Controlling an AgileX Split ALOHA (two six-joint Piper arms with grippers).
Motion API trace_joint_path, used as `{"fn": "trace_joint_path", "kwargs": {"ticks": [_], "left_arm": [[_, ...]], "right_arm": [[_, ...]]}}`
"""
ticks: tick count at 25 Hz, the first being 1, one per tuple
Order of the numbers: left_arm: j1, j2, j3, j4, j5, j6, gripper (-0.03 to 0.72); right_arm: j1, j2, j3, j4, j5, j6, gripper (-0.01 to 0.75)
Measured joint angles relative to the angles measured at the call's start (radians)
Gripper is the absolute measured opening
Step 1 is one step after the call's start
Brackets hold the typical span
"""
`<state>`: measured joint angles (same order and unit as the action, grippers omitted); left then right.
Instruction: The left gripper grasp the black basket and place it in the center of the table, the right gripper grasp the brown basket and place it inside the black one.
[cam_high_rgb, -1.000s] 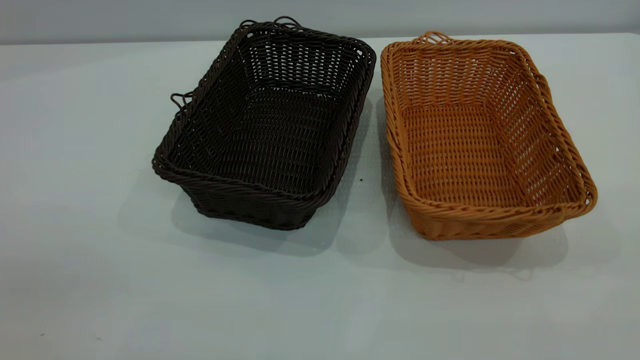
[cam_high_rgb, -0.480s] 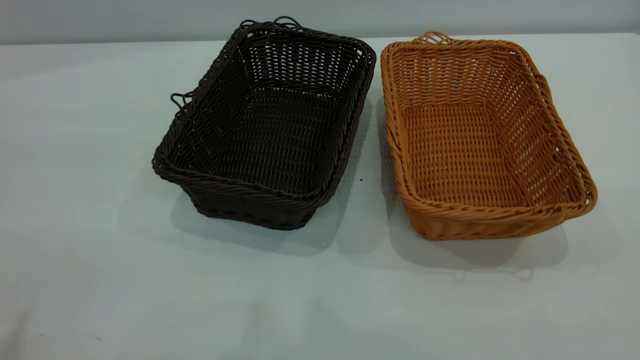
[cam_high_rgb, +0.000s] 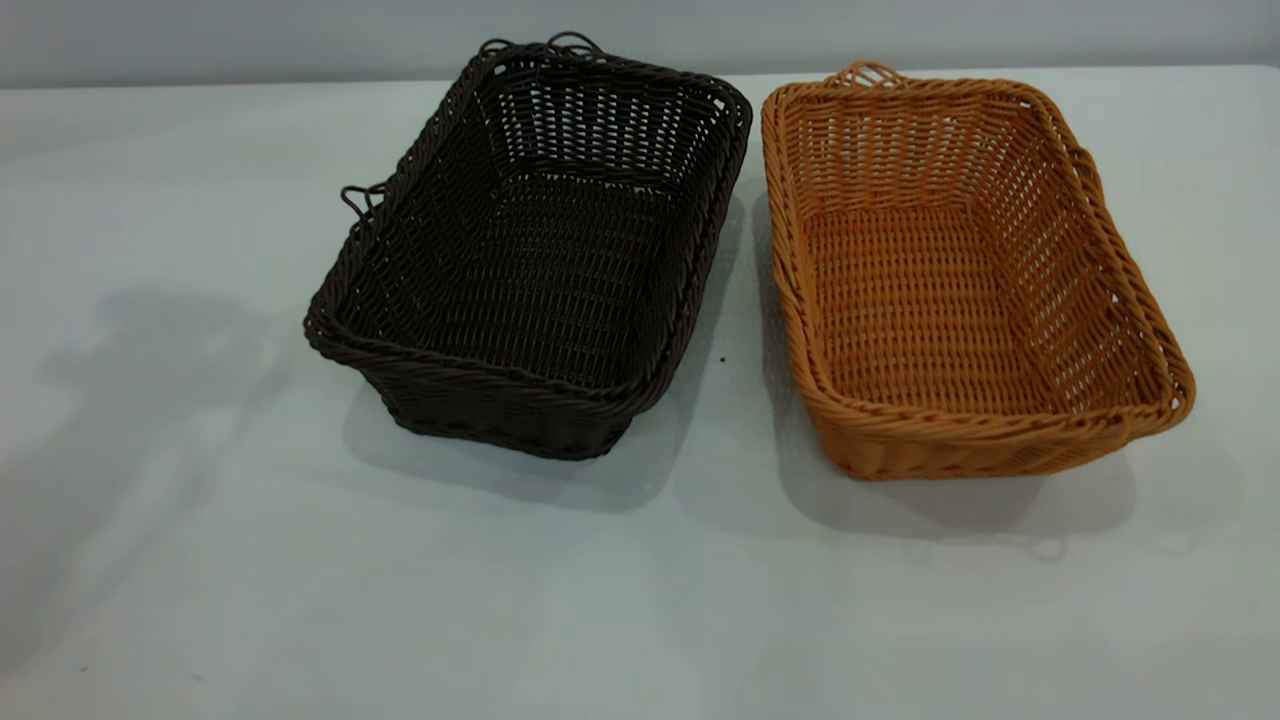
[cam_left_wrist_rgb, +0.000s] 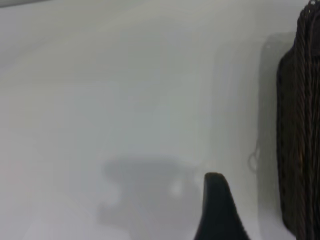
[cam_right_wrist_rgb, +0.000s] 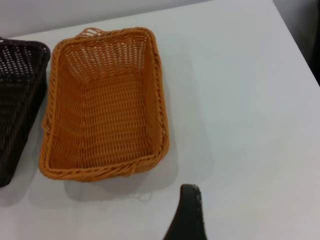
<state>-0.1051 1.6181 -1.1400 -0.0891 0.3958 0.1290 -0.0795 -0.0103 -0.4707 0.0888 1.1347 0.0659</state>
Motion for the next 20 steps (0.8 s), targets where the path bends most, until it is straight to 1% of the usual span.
{"fn": "trace_joint_path", "kwargs": {"ticks": [4, 8, 13, 16, 20], "left_arm": [[-0.061, 0.271, -0.198, 0.000, 0.043, 0.008, 0.473], [-0.127, 0.517, -0.413, 0.000, 0.150, 0.009, 0.524], [-0.186, 0.743, -0.678, 0.000, 0.285, 0.009, 0.535], [-0.206, 0.819, -0.766, 0.000, 0.325, 0.012, 0.536], [-0.214, 0.875, -0.788, 0.000, 0.325, 0.012, 0.536]], "right_arm": [[0.000, 0.003, 0.000, -0.034, 0.000, 0.047, 0.573], [0.000, 0.005, 0.000, -0.056, 0.000, 0.077, 0.573], [0.000, 0.005, 0.000, -0.062, 0.000, 0.090, 0.573], [0.000, 0.005, 0.000, -0.063, 0.000, 0.103, 0.573], [0.000, 0.012, 0.000, -0.064, 0.000, 0.108, 0.573]]}}
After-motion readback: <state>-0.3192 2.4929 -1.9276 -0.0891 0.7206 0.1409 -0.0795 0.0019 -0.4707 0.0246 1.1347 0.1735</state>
